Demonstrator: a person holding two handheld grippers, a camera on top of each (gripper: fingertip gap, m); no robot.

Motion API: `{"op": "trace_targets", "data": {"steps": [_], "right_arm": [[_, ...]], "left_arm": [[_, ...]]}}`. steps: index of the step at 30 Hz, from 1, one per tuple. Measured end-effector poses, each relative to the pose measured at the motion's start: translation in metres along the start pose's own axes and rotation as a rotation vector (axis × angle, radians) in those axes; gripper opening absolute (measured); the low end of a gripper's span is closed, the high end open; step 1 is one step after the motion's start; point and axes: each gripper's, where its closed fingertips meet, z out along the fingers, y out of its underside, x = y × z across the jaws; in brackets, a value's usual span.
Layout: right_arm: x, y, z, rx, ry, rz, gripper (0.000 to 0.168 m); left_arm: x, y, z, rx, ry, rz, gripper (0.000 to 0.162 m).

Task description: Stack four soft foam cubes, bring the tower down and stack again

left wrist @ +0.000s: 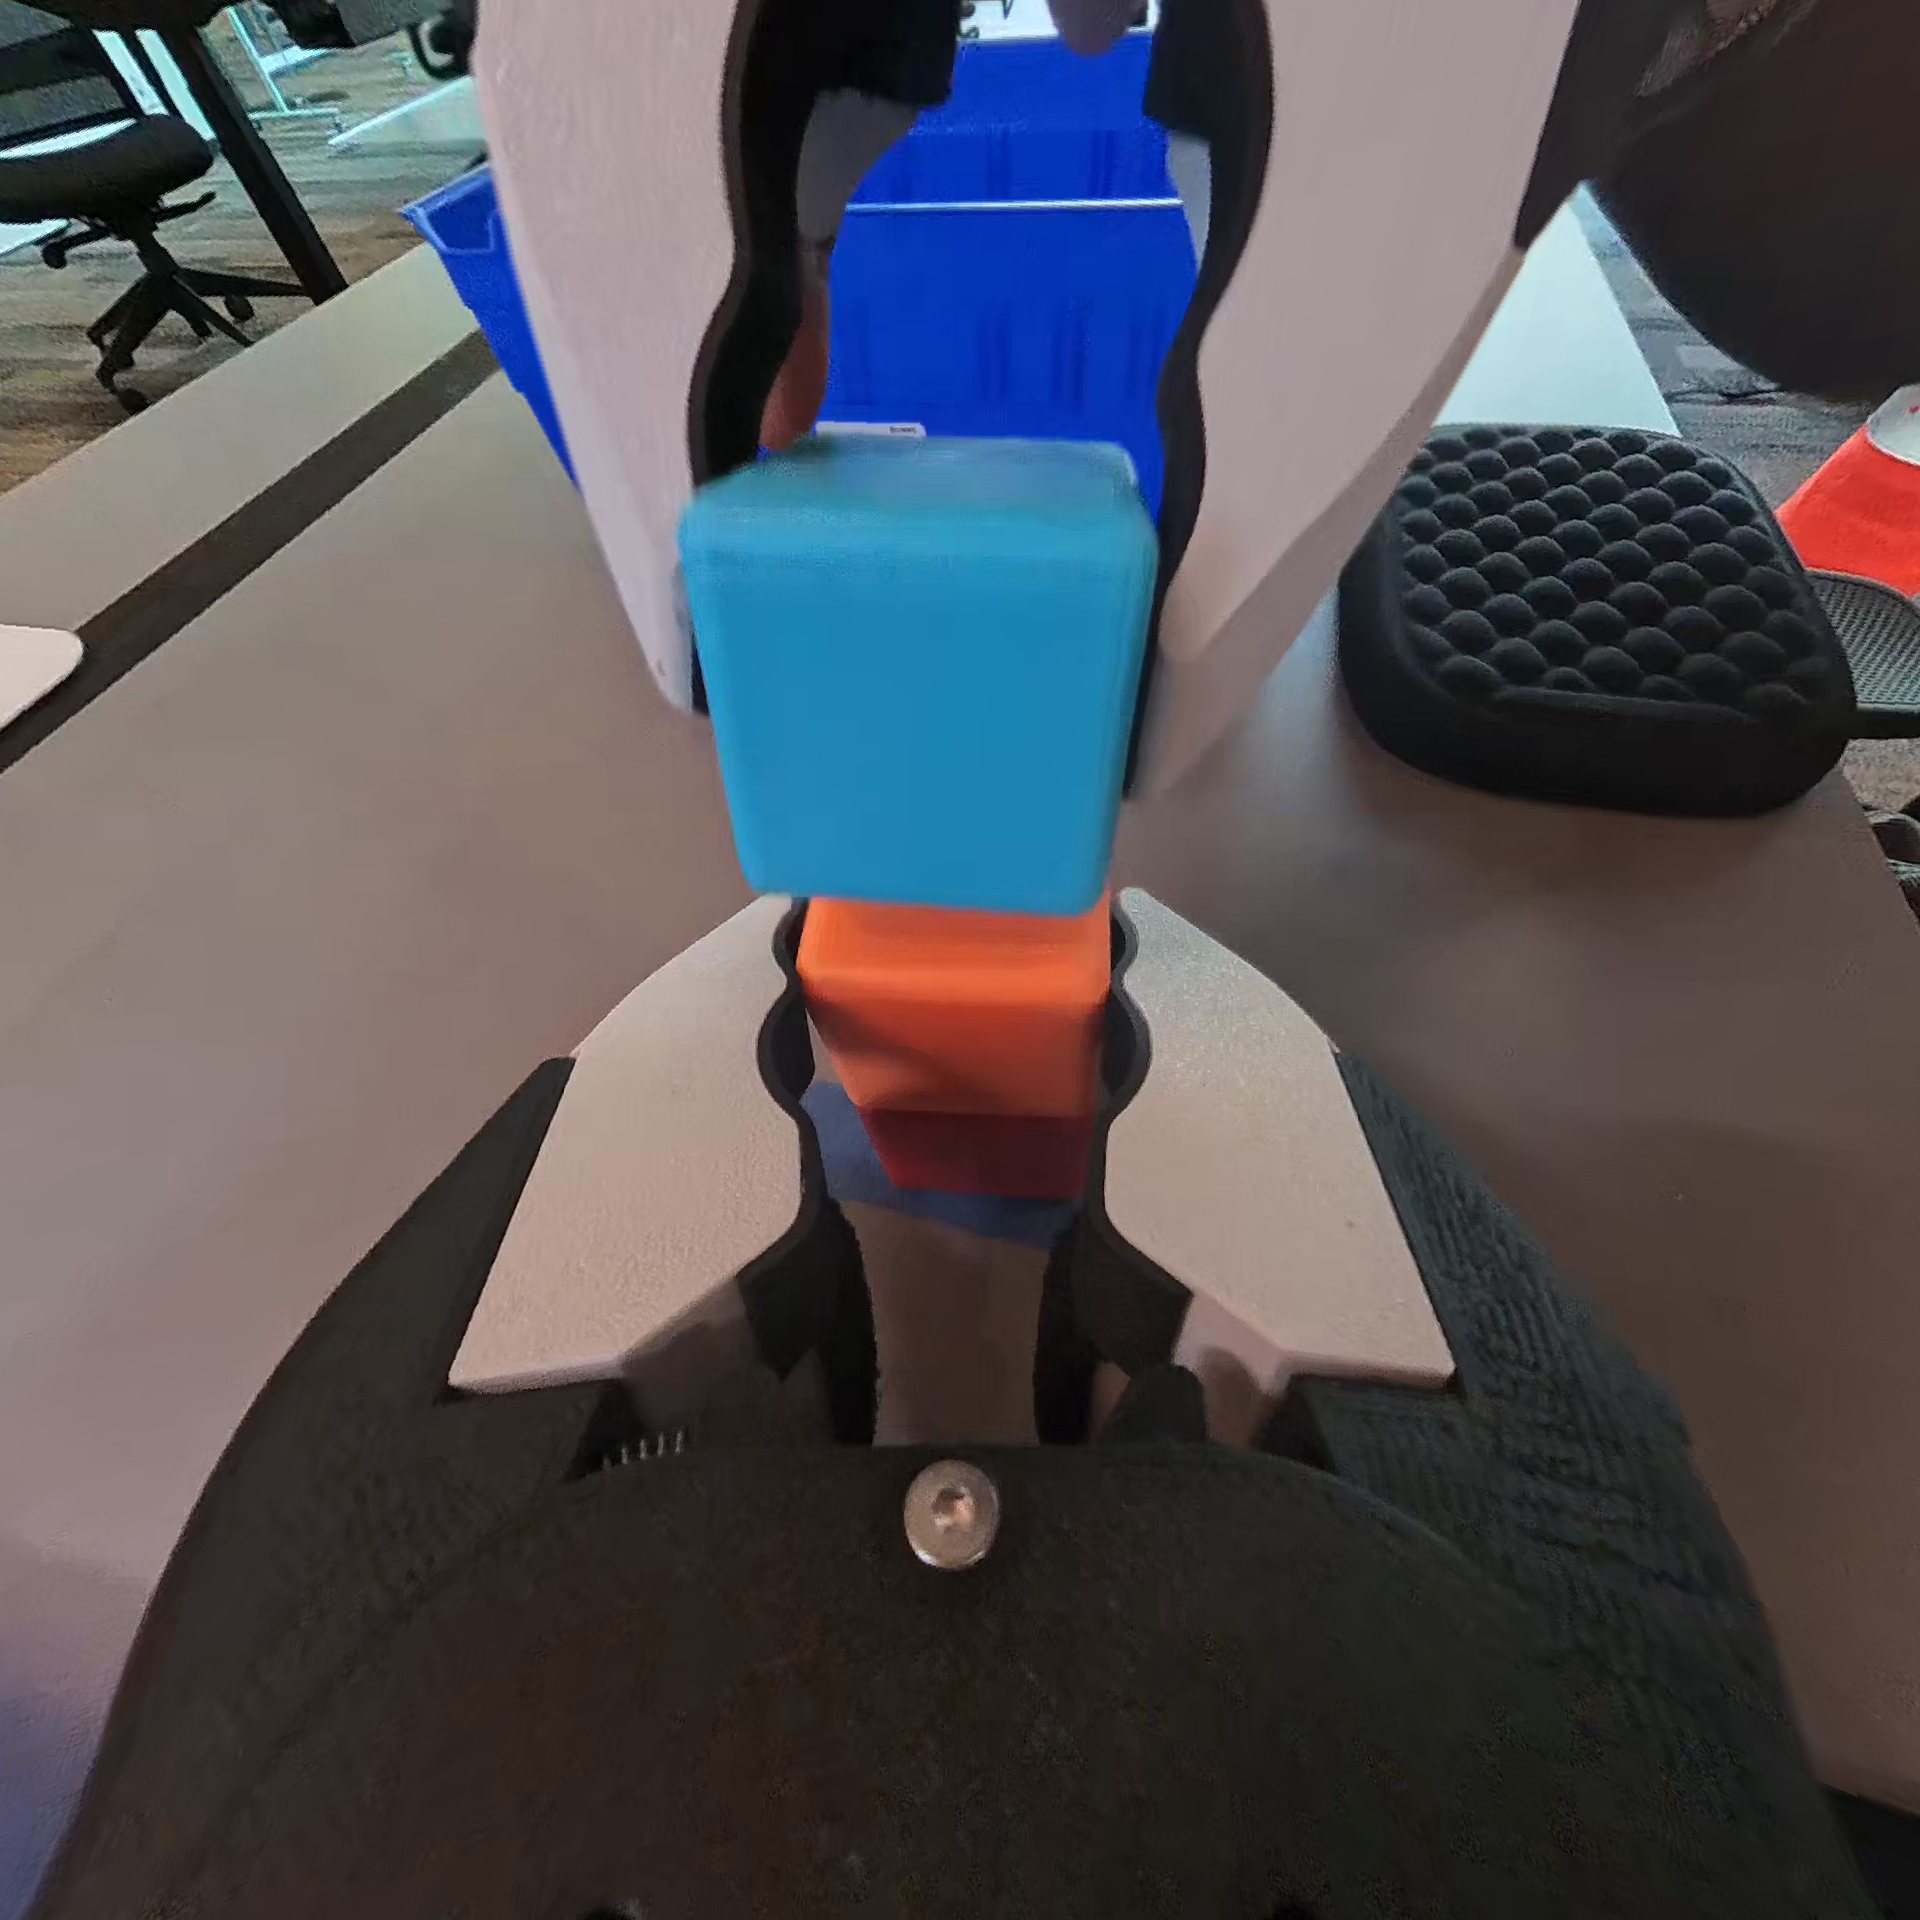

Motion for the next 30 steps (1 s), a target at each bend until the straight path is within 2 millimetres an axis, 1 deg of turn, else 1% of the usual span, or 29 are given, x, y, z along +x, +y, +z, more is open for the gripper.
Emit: {"op": "trace_targets", "data": {"steps": [3,6,8,10,12,14,16,18,20,22,23,25,28,30], "right_arm": [[0.009,-0.001,-0.015,0.088,0.050,0.069,0.050],[0.019,0.001,-0.039,0.181,0.115,0.156,0.050],[0.027,0.010,-0.059,0.216,0.186,0.213,0.050],[0.036,0.027,-0.080,0.226,0.271,0.284,0.050],[0.046,0.054,-0.102,0.209,0.367,0.382,0.050],[0.056,0.092,-0.122,0.149,0.480,0.503,0.050],[0.060,0.135,-0.137,0.077,0.556,0.639,0.050],[0.060,0.178,-0.147,-0.011,0.627,0.778,0.050],[0.056,0.219,-0.155,-0.117,0.687,0.891,0.050],[0.050,0.250,-0.157,-0.194,0.708,0.980,0.050],[0.048,0.262,-0.156,-0.213,0.705,1.018,0.050],[0.044,0.279,-0.151,-0.237,0.685,1.077,0.050],[0.039,0.300,-0.144,-0.296,0.669,1.123,0.050],[0.036,0.310,-0.139,-0.331,0.661,1.145,0.050]], "left_arm": [[0.000,0.001,-0.001,-0.006,-0.006,0.013,0.054],[0.001,0.000,0.000,-0.010,-0.003,0.015,0.054],[0.002,0.000,0.000,-0.010,-0.002,0.017,0.054],[0.002,0.000,0.000,-0.006,0.003,0.016,0.054],[0.003,-0.001,0.001,-0.003,0.004,0.017,0.054],[0.003,-0.001,0.001,0.003,0.007,0.020,0.054],[0.004,-0.001,0.002,0.009,0.007,0.025,0.054],[0.003,-0.002,0.002,0.011,0.005,0.020,0.054],[0.003,-0.002,0.002,0.014,0.004,0.021,0.054],[0.003,-0.002,0.002,0.013,0.005,0.022,0.054],[0.003,-0.002,0.002,0.014,0.004,0.023,0.054],[0.003,-0.002,0.002,0.017,0.002,0.023,0.054],[0.003,-0.002,0.002,0.019,0.001,0.023,0.054],[0.003,-0.002,0.001,0.021,-0.001,0.026,0.054]]}}
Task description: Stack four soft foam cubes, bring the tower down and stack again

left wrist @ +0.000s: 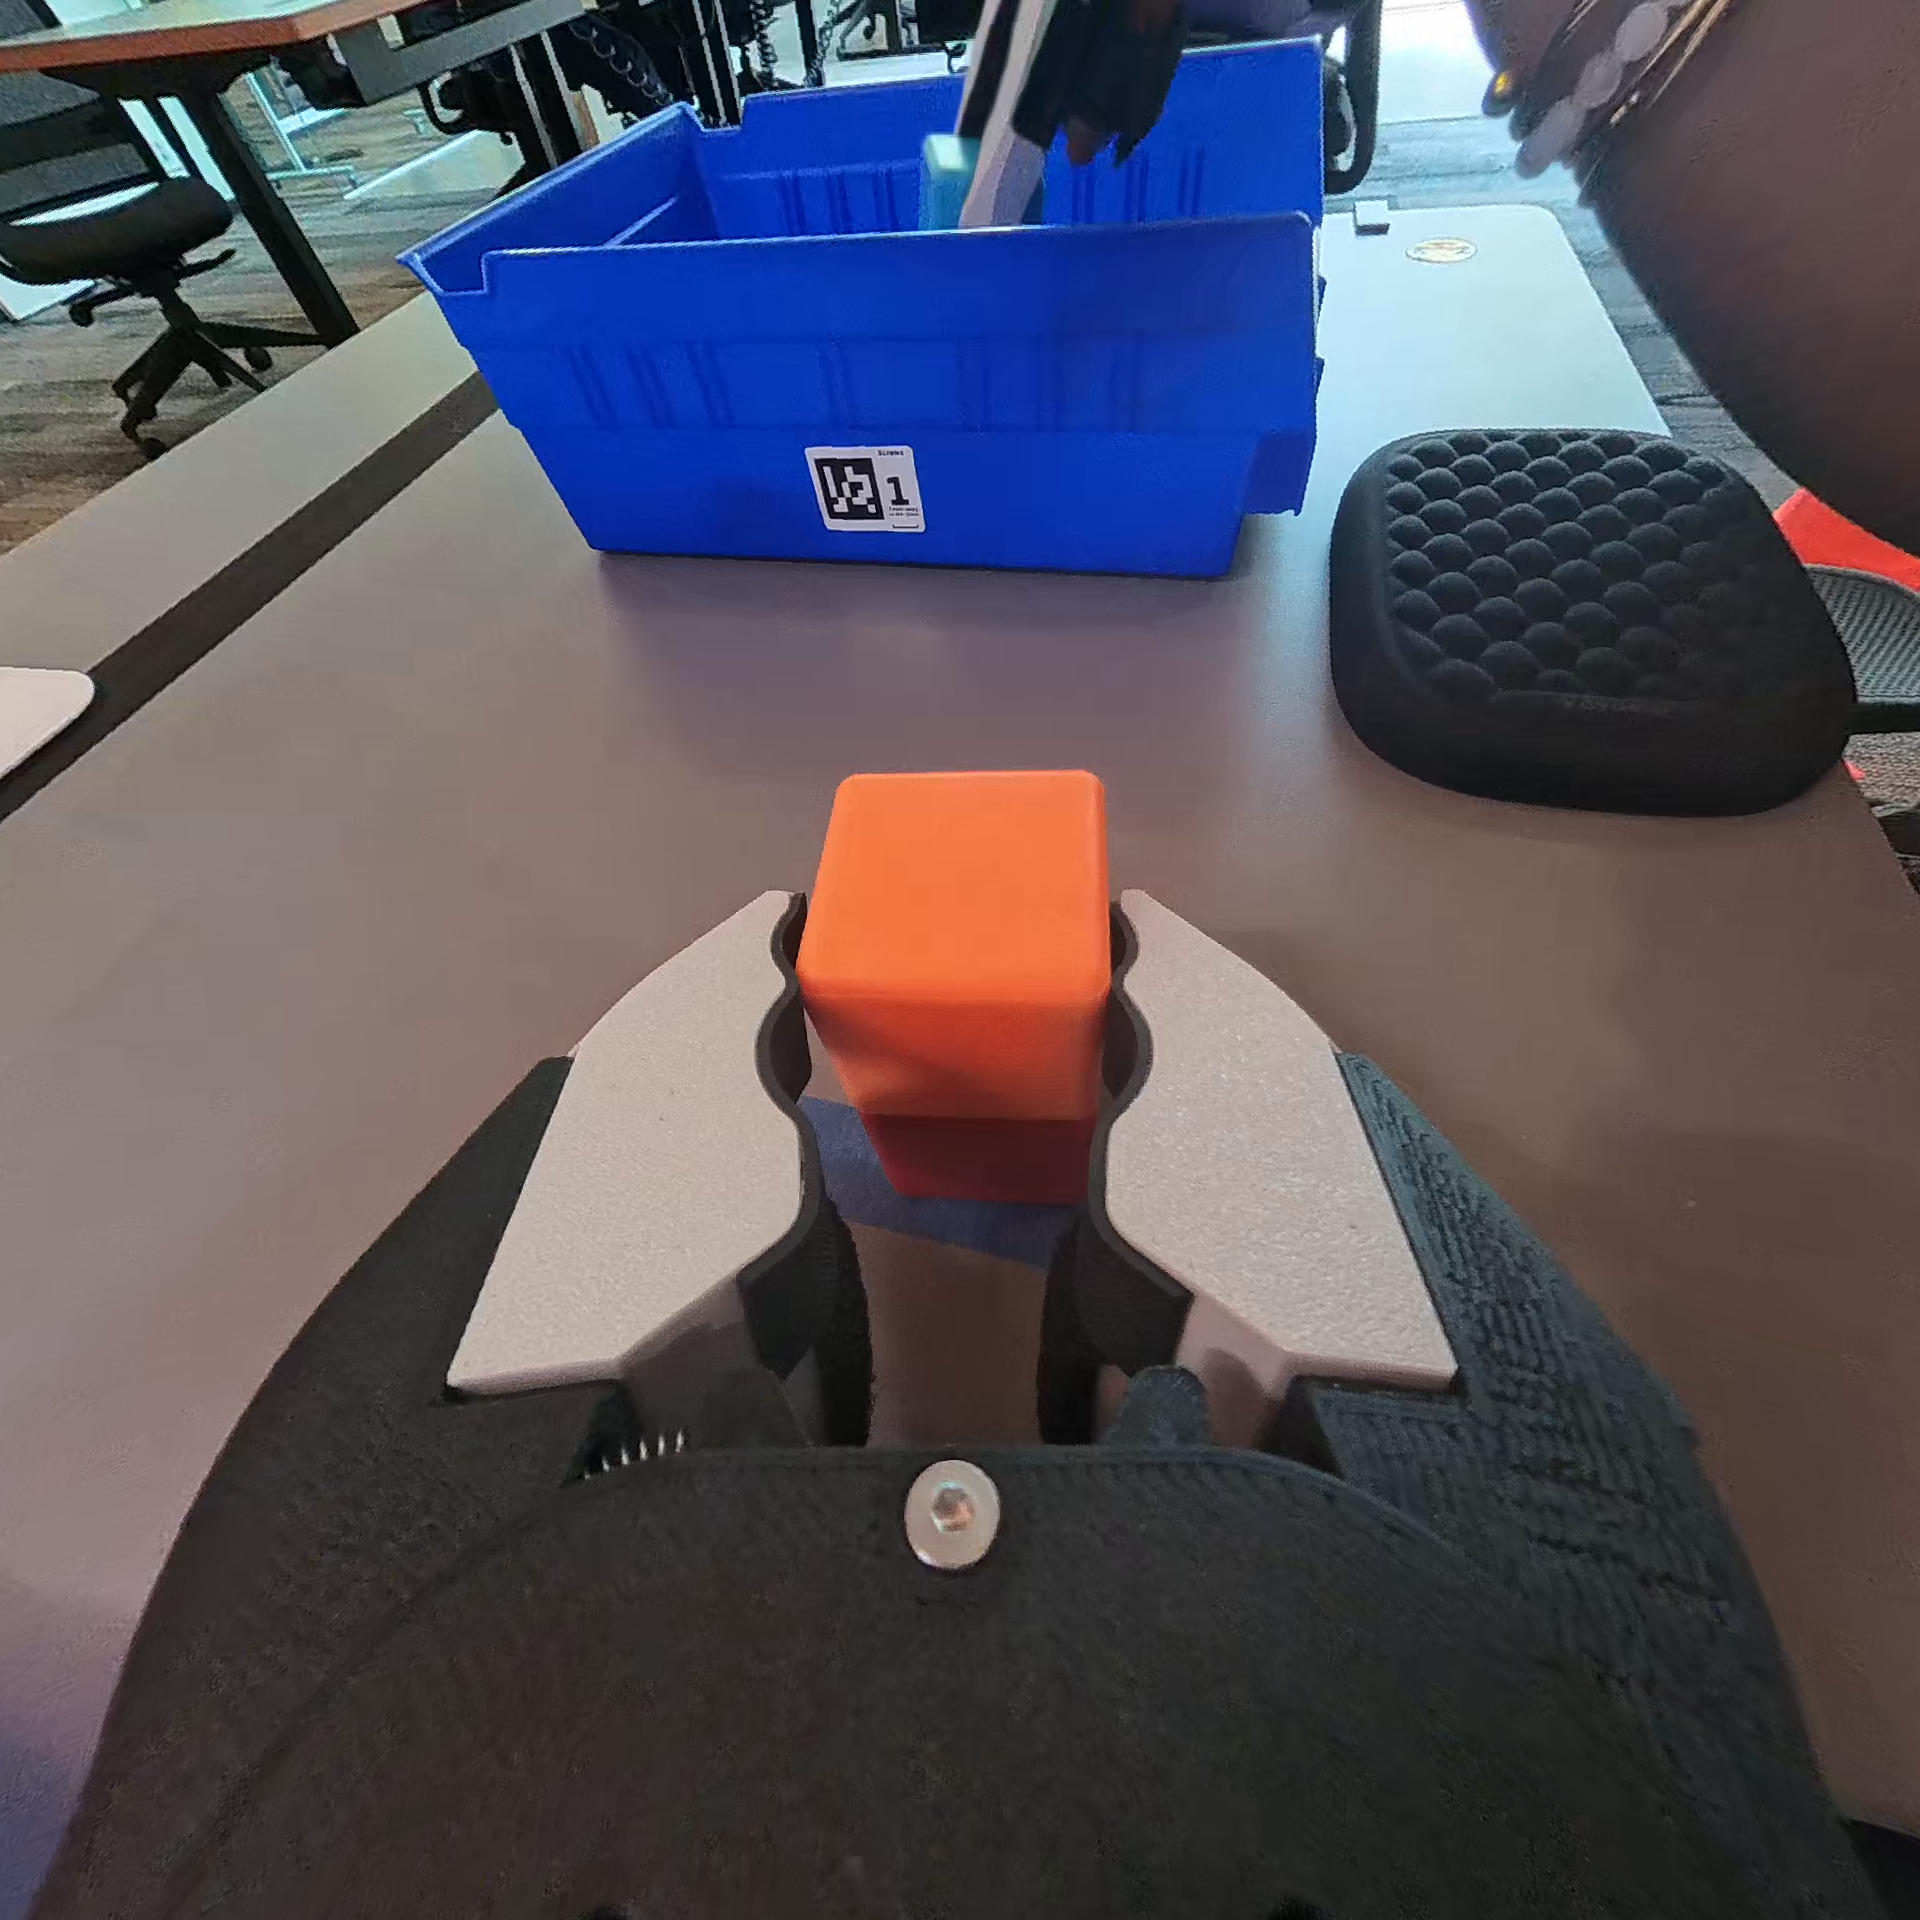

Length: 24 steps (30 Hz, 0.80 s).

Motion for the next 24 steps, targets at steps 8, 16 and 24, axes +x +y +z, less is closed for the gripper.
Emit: {"op": "trace_targets", "data": {"steps": [8,16,24], "right_arm": [[0.001,0.025,0.030,-0.167,0.010,-0.018,0.050],[0.003,-0.005,0.008,0.005,0.074,-0.019,0.067],[-0.180,-0.095,-0.113,0.622,-0.472,-0.566,0.080]], "left_arm": [[0.000,0.000,0.000,0.002,-0.005,0.007,0.054],[-0.002,0.010,0.002,-0.056,-0.016,0.006,0.073],[-0.001,0.028,0.006,-0.167,-0.002,-0.015,0.077]]}}
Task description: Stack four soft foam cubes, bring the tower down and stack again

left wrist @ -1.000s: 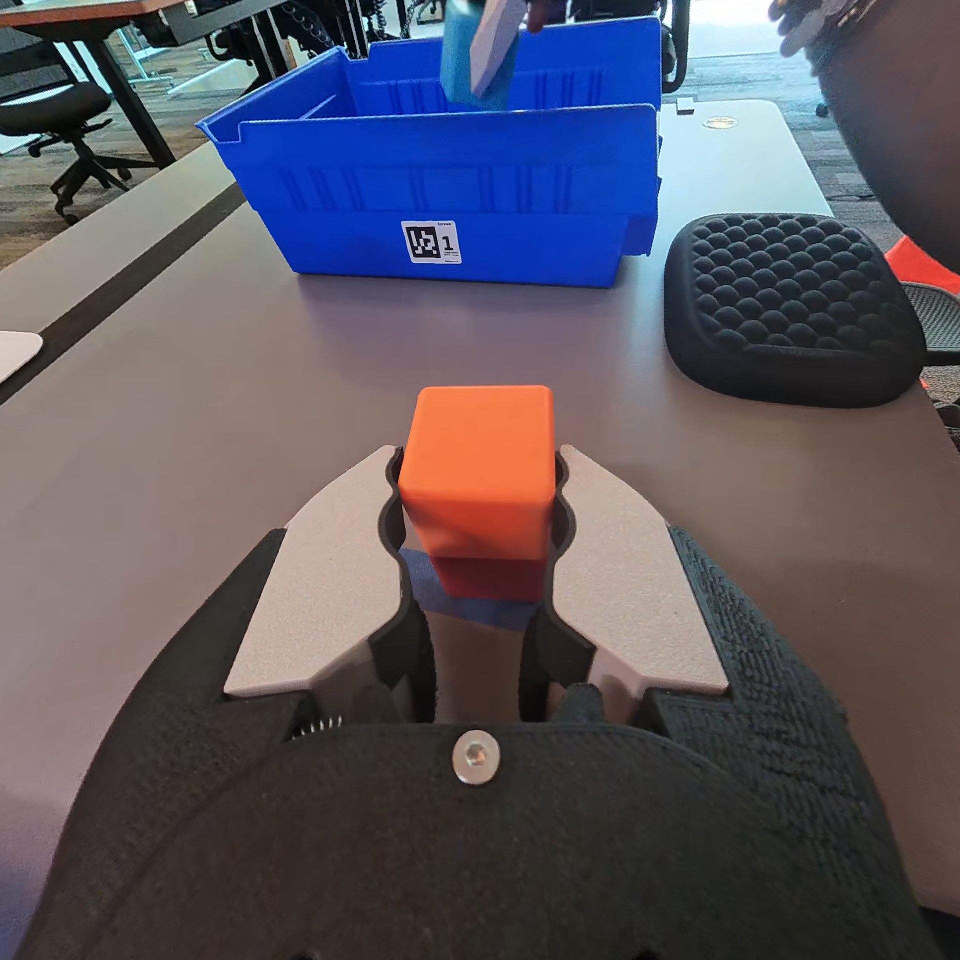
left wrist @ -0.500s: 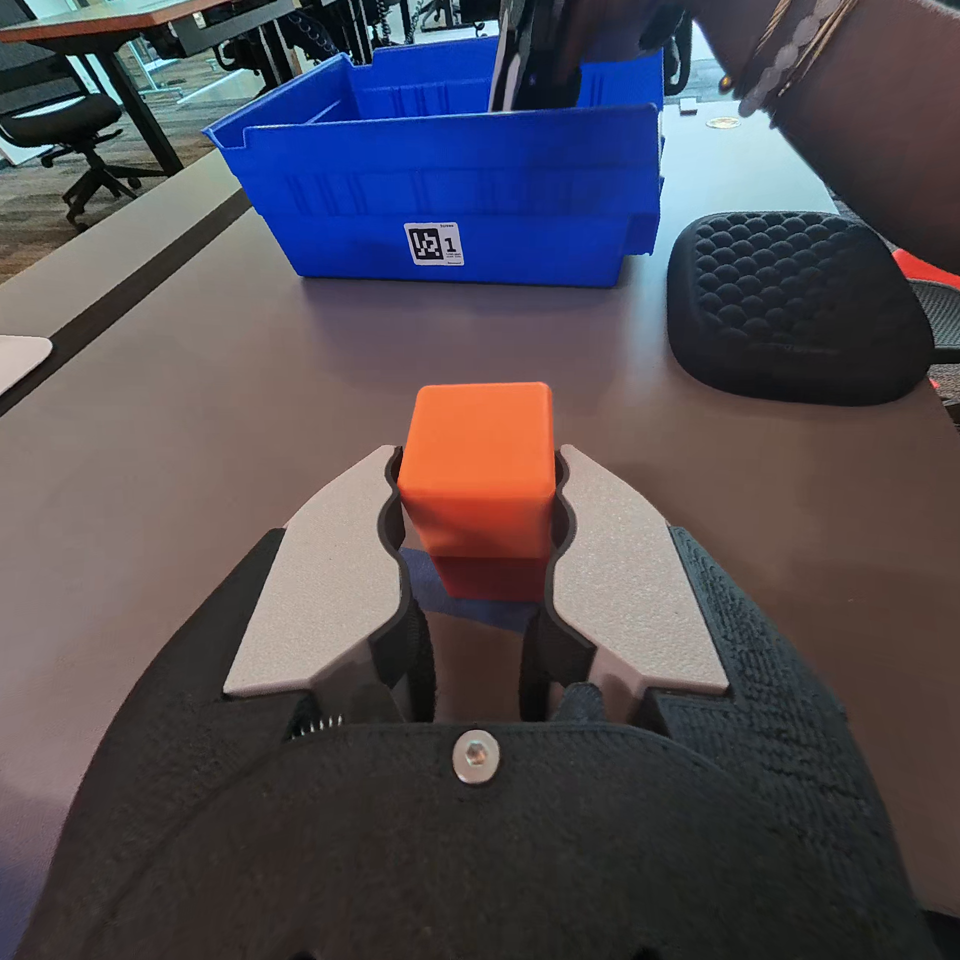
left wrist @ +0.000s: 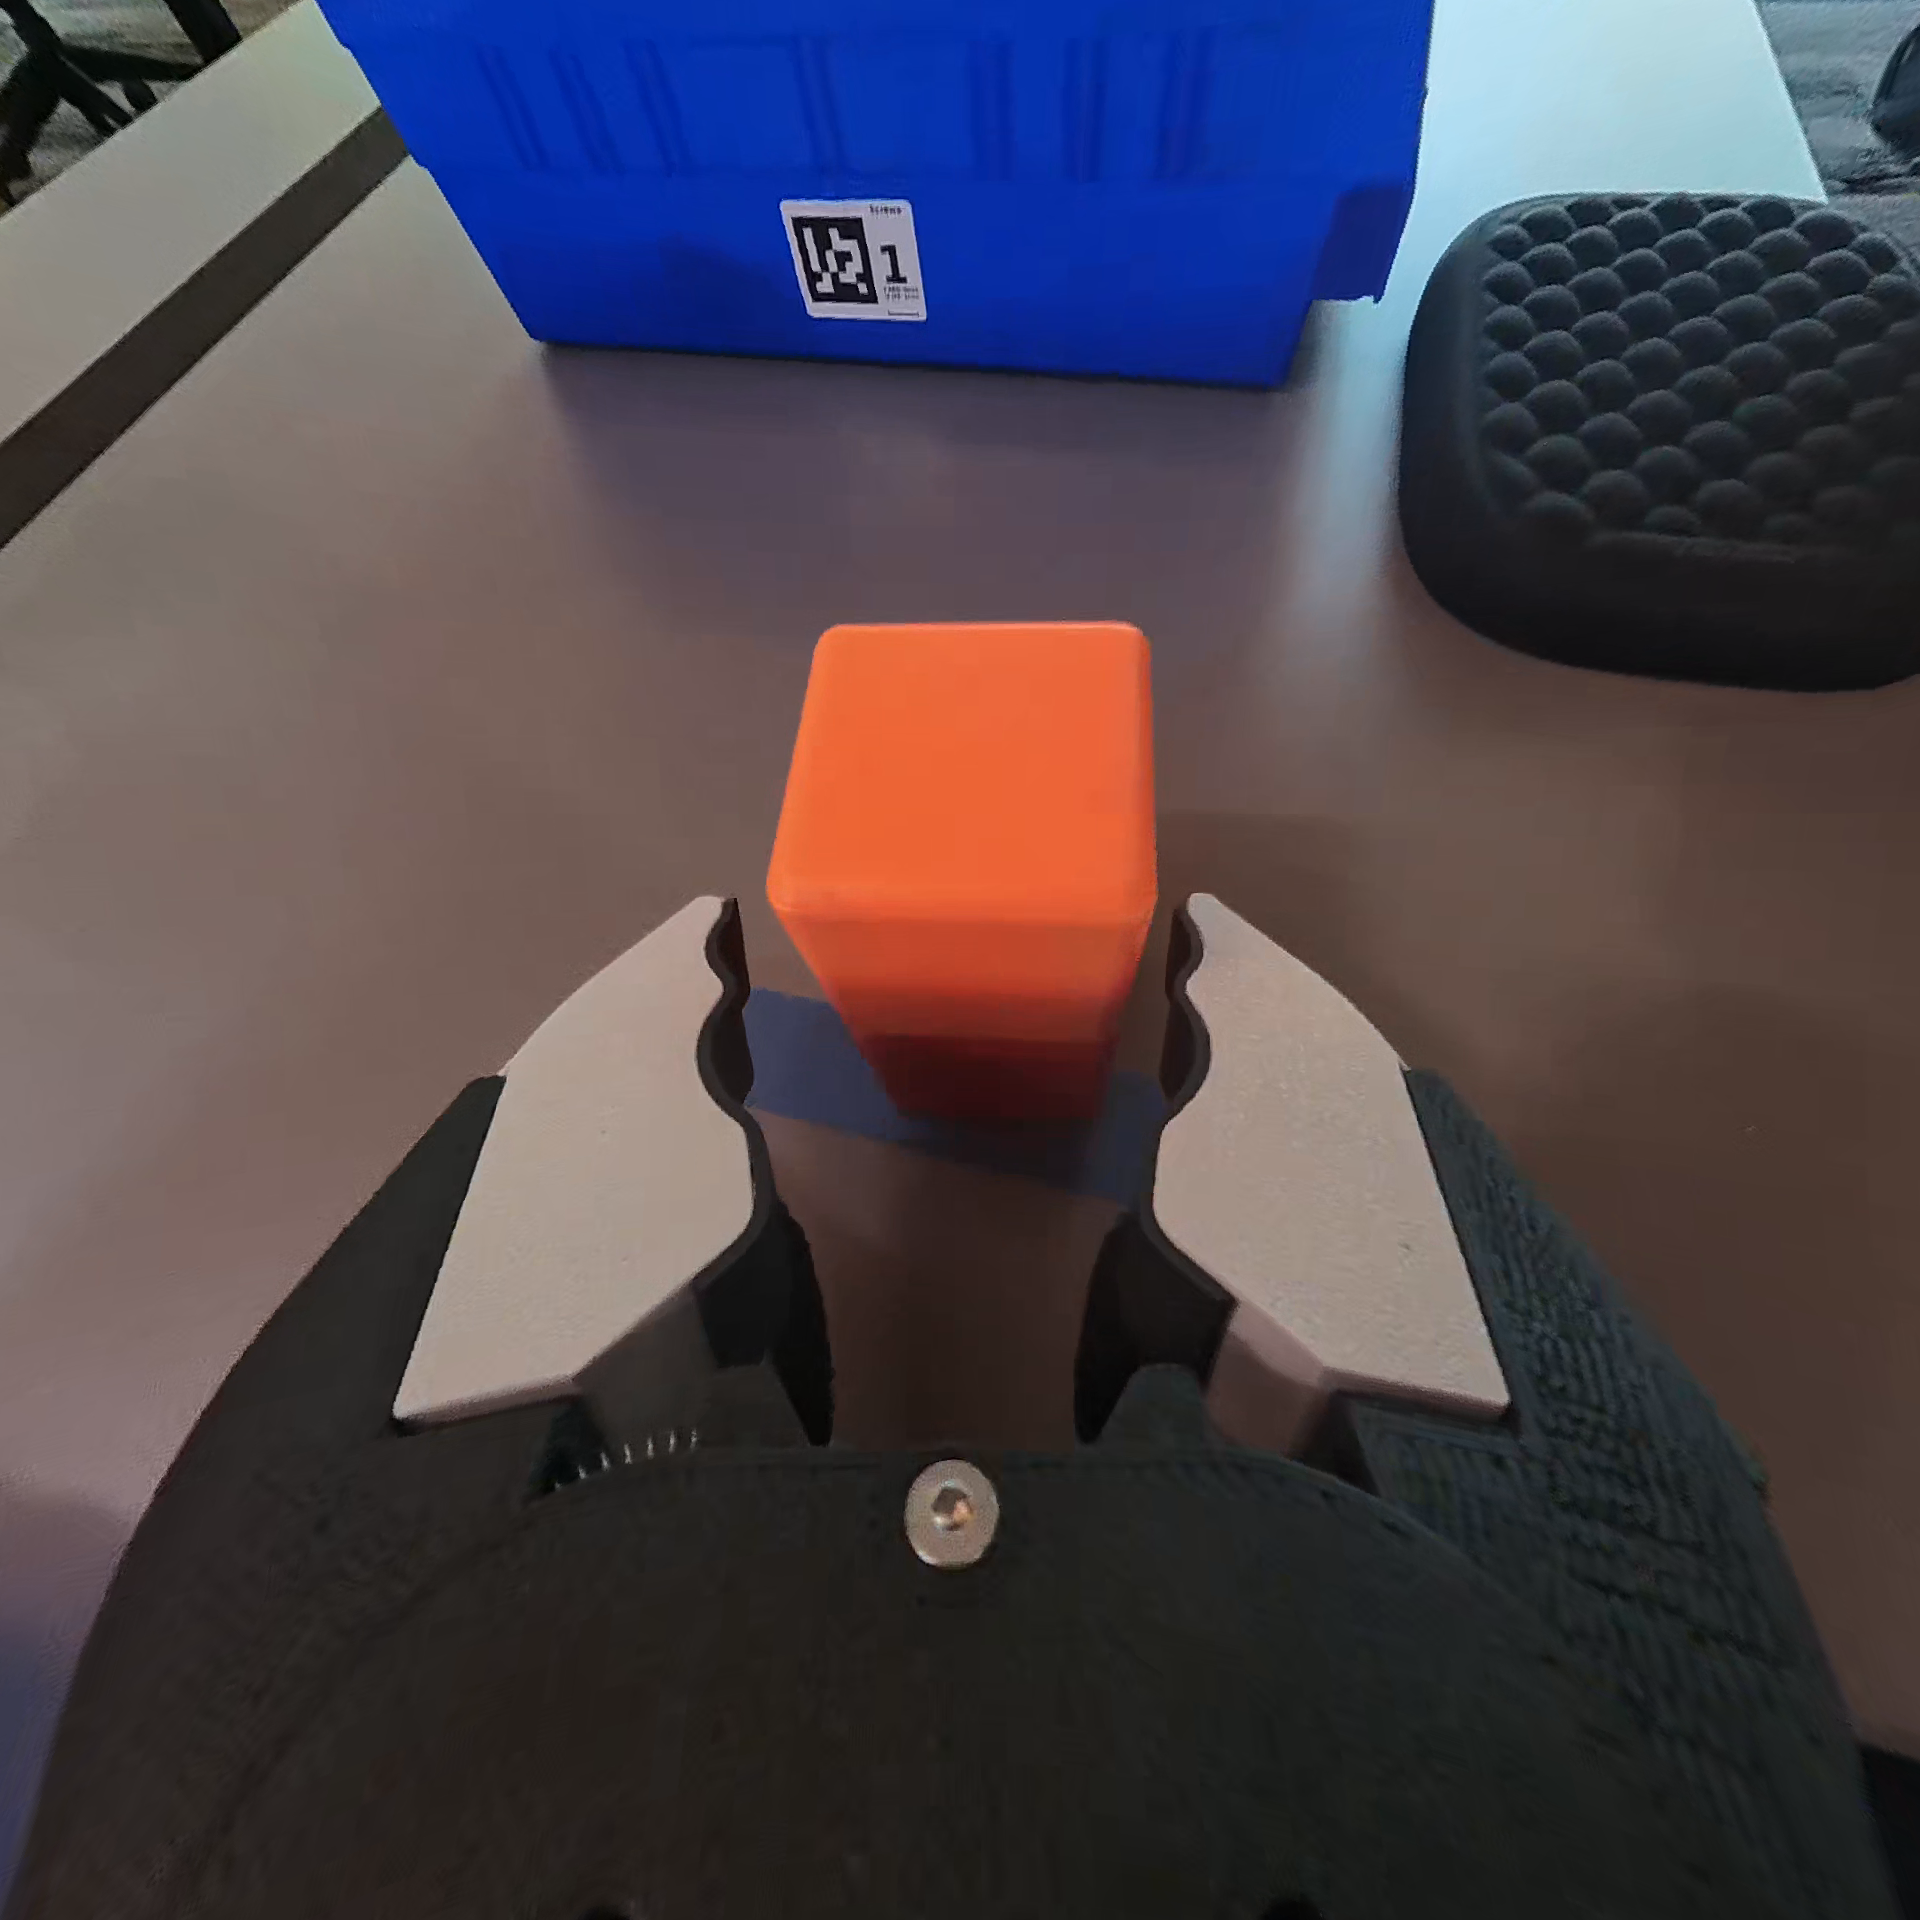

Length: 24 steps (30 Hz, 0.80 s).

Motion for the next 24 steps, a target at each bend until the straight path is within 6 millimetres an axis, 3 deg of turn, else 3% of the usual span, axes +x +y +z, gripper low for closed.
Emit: {"op": "trace_targets", "data": {"steps": [3,7,12,18,24], "right_arm": [[-0.065,-0.018,0.034,-0.018,-0.264,-0.172,0.088],[-0.098,-0.005,0.084,-0.148,-0.408,-0.290,0.083],[-0.111,0.022,0.113,-0.308,-0.501,-0.358,0.074],[-0.128,0.025,0.123,-0.275,-0.538,-0.353,0.050],[-0.132,0.023,0.120,-0.193,-0.522,-0.326,0.050]], "left_arm": [[0.001,0.001,0.001,-0.009,0.016,-0.010,0.070],[0.002,0.003,0.002,-0.023,0.025,-0.013,0.069],[0.004,0.007,0.006,-0.064,0.024,0.009,0.068],[0.005,0.020,0.014,-0.166,0.026,0.023,0.058],[0.009,0.020,0.014,-0.167,0.038,0.039,0.058]]}}
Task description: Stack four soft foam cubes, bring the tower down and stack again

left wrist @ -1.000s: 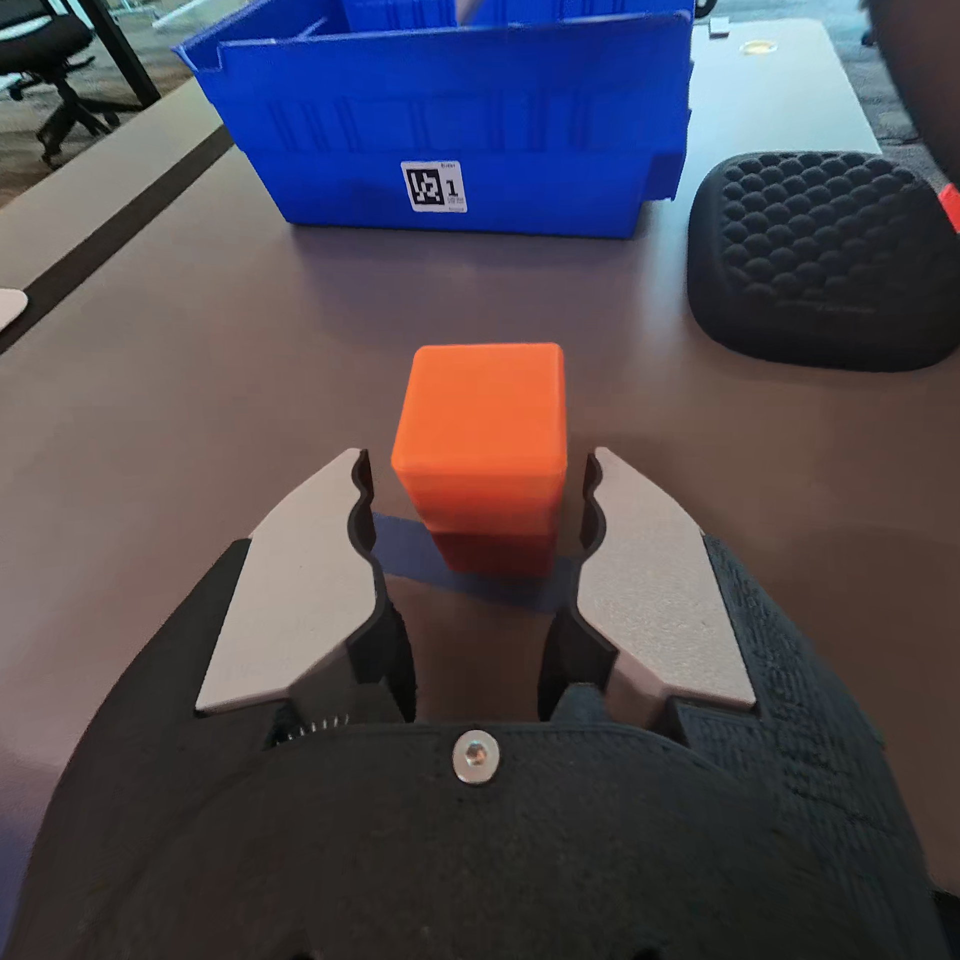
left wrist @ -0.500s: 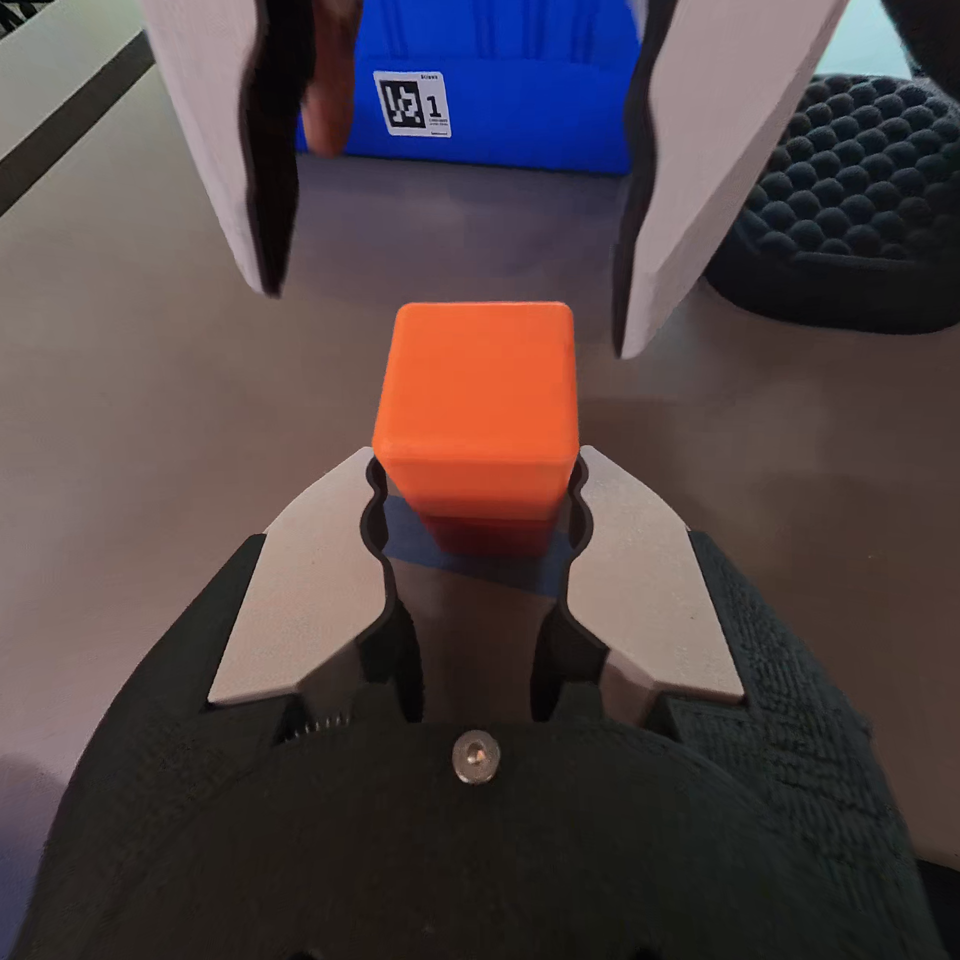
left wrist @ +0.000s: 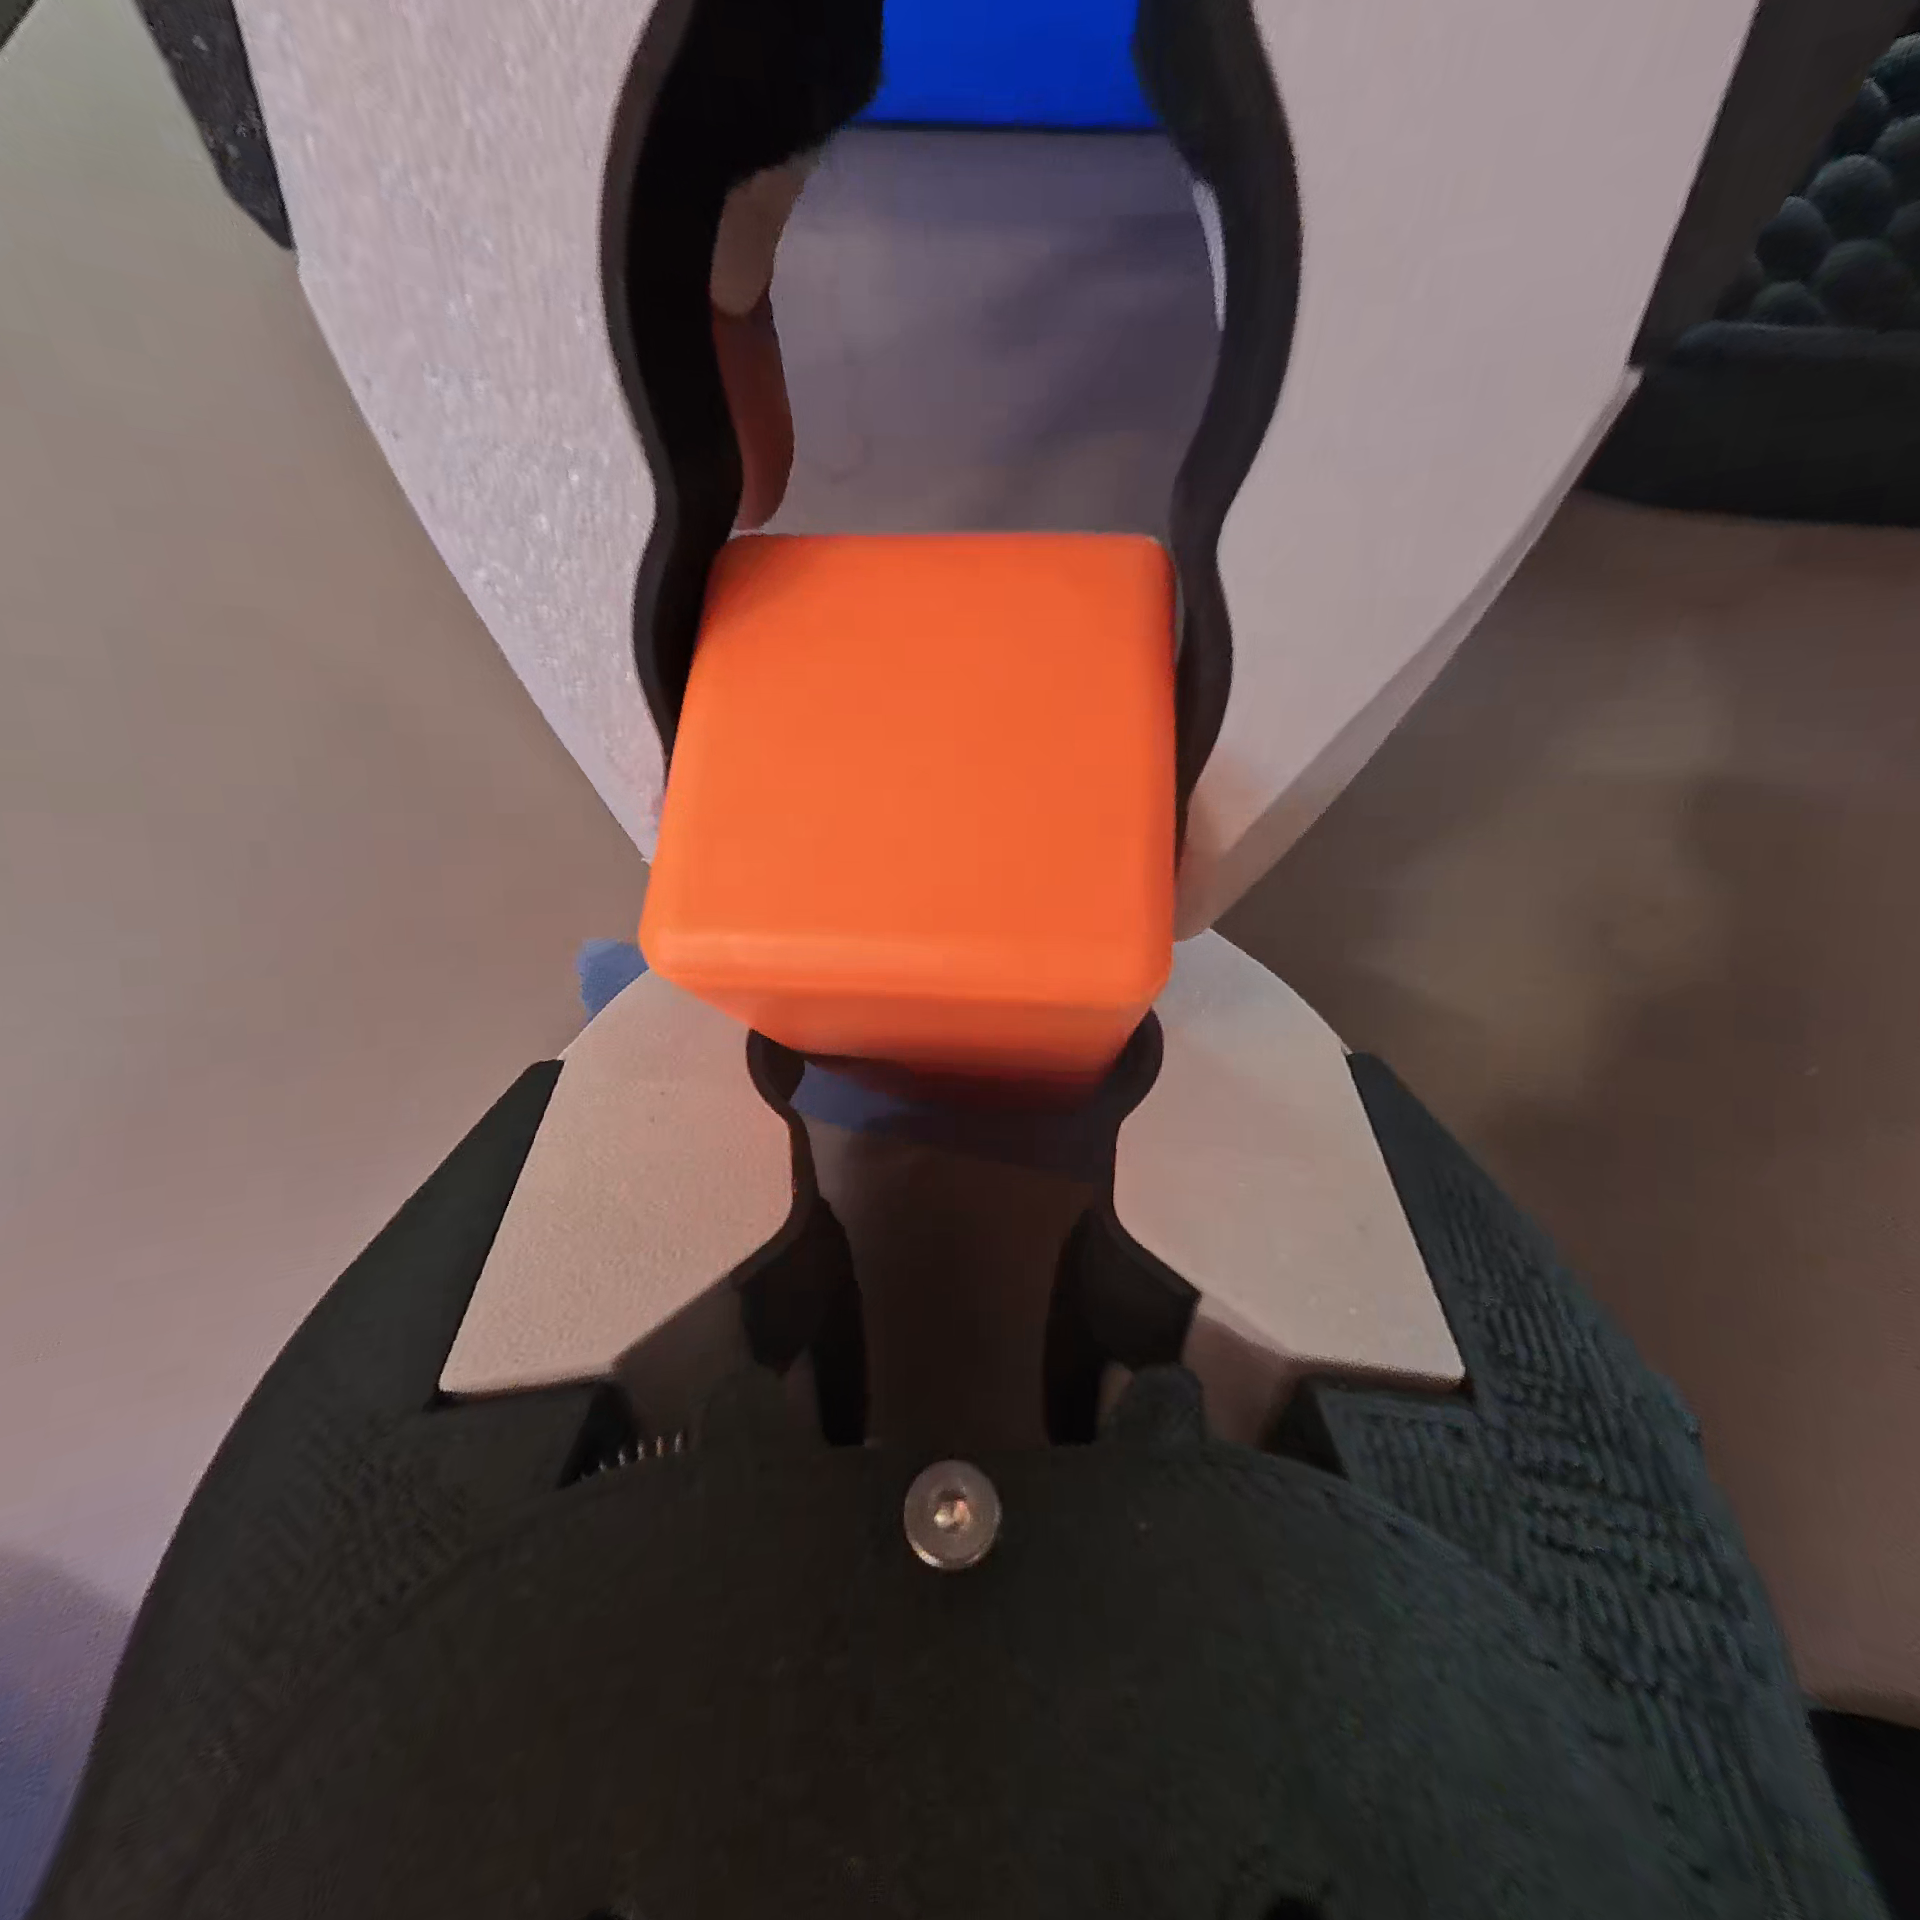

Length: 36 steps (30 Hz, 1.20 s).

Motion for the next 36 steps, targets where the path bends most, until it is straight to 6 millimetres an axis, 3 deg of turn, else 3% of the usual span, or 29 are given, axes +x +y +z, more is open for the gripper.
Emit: {"op": "trace_targets", "data": {"steps": [5,8,11,14,16,18,20,23,26,29,32,36], "right_arm": [[-0.002,-0.001,-0.003,0.100,0.017,0.054,0.049],[0.001,-0.004,-0.018,0.201,0.033,0.128,0.050],[0.009,-0.009,-0.049,0.302,0.114,0.195,0.049],[0.021,-0.002,-0.101,0.367,0.293,0.289,0.049],[0.035,0.024,-0.145,0.351,0.492,0.396,0.049],[0.047,0.070,-0.184,0.265,0.691,0.546,0.049],[0.048,0.123,-0.203,0.130,0.793,0.709,0.049],[0.043,0.190,-0.203,-0.056,0.854,0.878,0.050],[0.034,0.224,-0.179,-0.146,0.780,0.970,0.050],[0.026,0.244,-0.157,-0.265,0.718,0.993,0.050],[0.023,0.253,-0.147,-0.320,0.687,0.994,0.050],[0.035,0.243,-0.163,-0.248,0.780,0.981,0.058]], "left_arm": [[0.003,0.000,-0.002,0.002,0.007,-0.005,0.058],[0.001,0.002,-0.005,0.008,-0.008,-0.016,0.058],[-0.001,0.004,-0.007,0.003,-0.026,-0.006,0.058],[-0.001,0.004,-0.007,0.001,-0.030,-0.002,0.057],[-0.001,0.003,-0.007,0.003,-0.030,0.001,0.057],[0.000,0.003,-0.007,0.001,-0.027,0.002,0.057],[0.000,0.002,-0.007,0.006,-0.028,0.007,0.057],[0.000,0.002,-0.006,0.008,-0.032,0.010,0.057],[-0.001,0.003,-0.006,0.005,-0.034,0.006,0.058],[-0.001,0.003,-0.006,0.005,-0.035,0.003,0.058],[-0.001,0.003,-0.006,0.004,-0.034,0.000,0.058],[-0.001,0.004,-0.005,0.000,-0.031,-0.002,0.058]]}}
